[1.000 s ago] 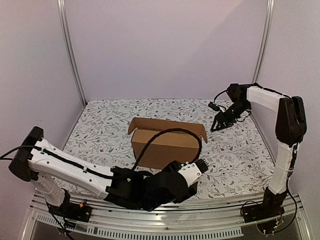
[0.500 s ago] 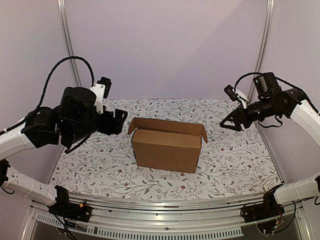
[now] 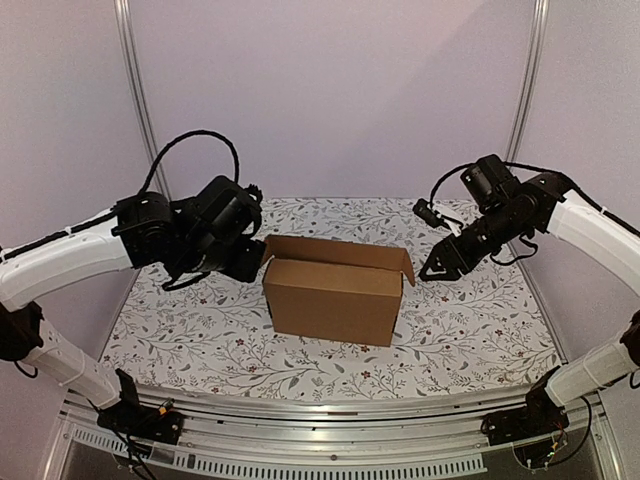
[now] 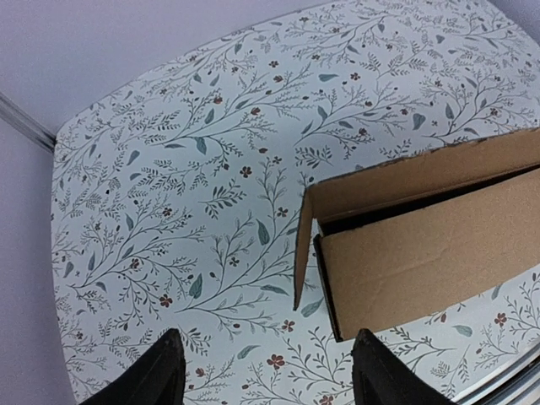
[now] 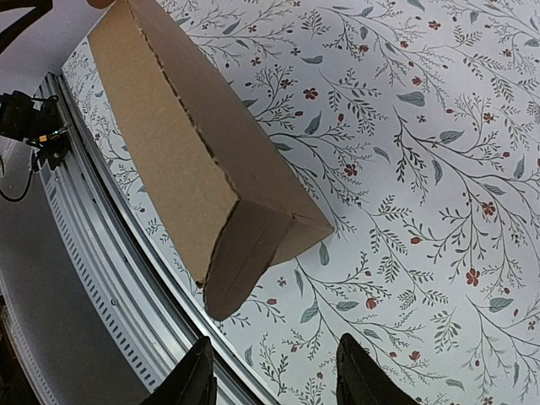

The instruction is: Fold the paper box

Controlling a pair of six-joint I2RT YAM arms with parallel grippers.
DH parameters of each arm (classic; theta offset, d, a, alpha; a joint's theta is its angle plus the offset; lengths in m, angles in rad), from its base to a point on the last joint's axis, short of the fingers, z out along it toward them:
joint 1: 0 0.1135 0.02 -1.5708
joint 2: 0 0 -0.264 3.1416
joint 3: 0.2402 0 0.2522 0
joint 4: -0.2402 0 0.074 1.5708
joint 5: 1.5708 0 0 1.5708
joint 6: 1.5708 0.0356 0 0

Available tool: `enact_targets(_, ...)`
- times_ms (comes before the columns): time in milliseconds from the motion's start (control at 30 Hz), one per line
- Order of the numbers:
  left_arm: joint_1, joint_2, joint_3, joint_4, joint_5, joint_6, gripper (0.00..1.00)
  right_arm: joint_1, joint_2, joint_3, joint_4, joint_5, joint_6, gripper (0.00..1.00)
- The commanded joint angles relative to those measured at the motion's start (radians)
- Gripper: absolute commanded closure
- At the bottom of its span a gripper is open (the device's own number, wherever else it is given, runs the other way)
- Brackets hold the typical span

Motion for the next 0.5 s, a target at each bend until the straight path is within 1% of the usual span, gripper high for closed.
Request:
enact_targets(0,0.051,0.001,0.036,-0.006,0.05,0.014,0.34,0.038,0.032,0.047,0.001,0.024,0.033,0.53)
enact_targets(100,0.072,0.01,0.04,0.009,0.084,0.041,0.37,0.047,0.05,0.063,0.011,0.025,0.05,0.55)
enact_targets(267,0.09,0.036,0.044,0.027,0.172,0.076,0.38,0.063,0.063,0.067,0.001,0.005,0.054,0.55)
enact_targets(367,0.095,0.05,0.043,0.028,0.188,0.08,0.39,0.083,0.057,0.063,-0.006,-0.003,0.043,0.55)
enact_targets(467,0.103,0.068,0.041,0.029,0.182,0.077,0.44,0.099,0.065,0.067,0.005,0.021,0.048,0.57)
